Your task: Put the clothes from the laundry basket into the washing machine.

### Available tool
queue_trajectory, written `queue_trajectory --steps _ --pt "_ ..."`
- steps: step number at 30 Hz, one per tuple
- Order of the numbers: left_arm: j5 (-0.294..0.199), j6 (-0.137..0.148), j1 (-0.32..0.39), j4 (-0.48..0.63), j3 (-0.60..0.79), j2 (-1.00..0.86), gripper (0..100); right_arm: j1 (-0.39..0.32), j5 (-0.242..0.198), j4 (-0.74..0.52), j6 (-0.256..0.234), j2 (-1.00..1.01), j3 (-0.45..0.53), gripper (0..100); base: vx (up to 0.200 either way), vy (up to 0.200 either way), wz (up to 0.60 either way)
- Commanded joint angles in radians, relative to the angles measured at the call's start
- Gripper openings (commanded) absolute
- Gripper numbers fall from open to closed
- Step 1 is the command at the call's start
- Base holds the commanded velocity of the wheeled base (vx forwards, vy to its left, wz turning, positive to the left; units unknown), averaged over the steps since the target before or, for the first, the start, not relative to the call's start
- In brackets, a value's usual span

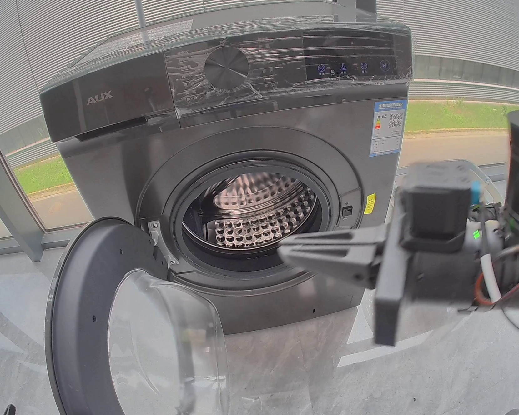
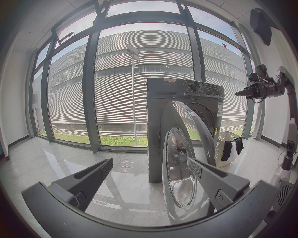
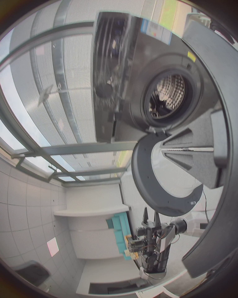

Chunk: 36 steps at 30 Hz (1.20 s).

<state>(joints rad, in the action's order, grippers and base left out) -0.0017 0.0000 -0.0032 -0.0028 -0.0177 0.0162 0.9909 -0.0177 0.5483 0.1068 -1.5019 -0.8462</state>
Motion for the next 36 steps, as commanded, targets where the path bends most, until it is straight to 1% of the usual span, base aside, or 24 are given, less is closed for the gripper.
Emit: queue_trajectory --steps 1,2,3,4,5,6,8,10,11,12,14,15,17,18,19,23,26,27,29,32,33,36 --pt "0.0 0.0 0.0 0.0 0.016 -0.016 100 -0.19 0.061 -0.001 0.007 0.356 0.205 0 -0.2 0.0 0.0" --pt "0.0 0.0 0.0 0.0 0.016 -0.016 100 -0.218 0.061 -0.001 0.007 0.393 0.234 0 -0.2 0.0 0.0" --pt "0.0 0.0 0.0 0.0 0.016 -0.016 100 -0.227 0.061 -0.001 0.007 0.404 0.243 0 -0.2 0.0 0.0" --pt "0.0 0.0 0.0 0.0 0.016 -0.016 100 -0.288 0.053 -0.001 0.007 0.465 0.292 0 -0.2 0.0 0.0" --pt "0.0 0.0 0.0 0.0 0.016 -0.016 100 -0.297 0.051 -0.001 0.007 0.473 0.302 0 -0.2 0.0 0.0" --pt "0.0 0.0 0.0 0.0 0.018 -0.016 100 -0.34 0.047 -0.001 0.007 0.517 0.337 0 -0.2 0.0 0.0" --pt "0.0 0.0 0.0 0.0 0.016 -0.016 100 -0.376 0.044 -0.001 0.005 0.566 0.378 0 -0.1 0.0 0.0" --pt "0.0 0.0 0.0 0.0 0.016 -0.016 100 -0.383 0.044 -0.001 0.005 0.575 0.388 0 0.0 0.0 0.0" --pt "0.0 0.0 0.0 0.0 0.018 -0.016 100 -0.423 0.045 -0.001 0.005 0.624 0.434 0 0.0 0.0 0.0" --pt "0.0 0.0 0.0 0.0 0.016 -0.016 100 -0.442 0.045 -0.001 0.005 0.649 0.457 0 0.0 0.0 0.0" --pt "0.0 0.0 0.0 0.0 0.018 -0.016 100 -0.463 0.045 -0.001 0.005 0.683 0.484 0 0.0 0.0 0.0" --pt "0.0 0.0 0.0 0.0 0.016 -0.016 100 -0.492 0.045 -0.001 0.005 0.727 0.521 0 0.0 0.0 0.0" --pt "0.0 0.002 0.0 0.0 0.018 -0.016 100 -0.521 0.045 -0.001 0.005 0.778 0.564 0 0.0 0.0 0.0" --pt "0.0 0.002 0.0 0.0 0.018 -0.016 100 -0.521 0.045 -0.001 0.005 0.778 0.564 0 0.0 0.0 0.0" --pt "0.0 0.002 0.0 0.0 0.018 -0.016 100 -0.563 0.048 -0.002 0.004 0.841 0.611 0 0.0 0.0 0.0" --pt "-0.001 0.003 0.0 0.0 0.016 -0.016 100 -0.646 0.048 -0.005 -0.002 0.945 0.69 0 0.0 0.0 0.0" --pt "0.0 0.003 0.0 0.0 0.018 -0.016 100 -0.681 0.053 -0.01 -0.002 1.014 0.731 0 0.0 0.0 0.0" --pt "-0.001 0.003 0.0 0.0 0.018 -0.016 100 -0.683 0.053 -0.01 -0.002 1.017 0.733 0 0.0 0.0 0.0" --pt "0.0 0.002 0.0 0.0 0.018 -0.016 100 -0.713 0.054 -0.013 -0.002 1.08 0.768 0 0.0 0.0 0.0" --pt "0.0 0.003 0.0 0.0 0.016 -0.016 100 -0.739 0.054 -0.014 -0.004 1.163 0.832 0 0.0 0.0 0.0" --pt "0.0 0.003 0.0 0.0 0.016 -0.016 100 -0.739 0.054 -0.014 -0.004 1.166 0.835 0 0.0 0.0 0.0" --pt "-0.001 0.003 0.0 0.0 0.016 -0.016 100 -0.764 0.056 -0.149 -0.016 1.299 0.846 0 0.0 0.0 0.0"
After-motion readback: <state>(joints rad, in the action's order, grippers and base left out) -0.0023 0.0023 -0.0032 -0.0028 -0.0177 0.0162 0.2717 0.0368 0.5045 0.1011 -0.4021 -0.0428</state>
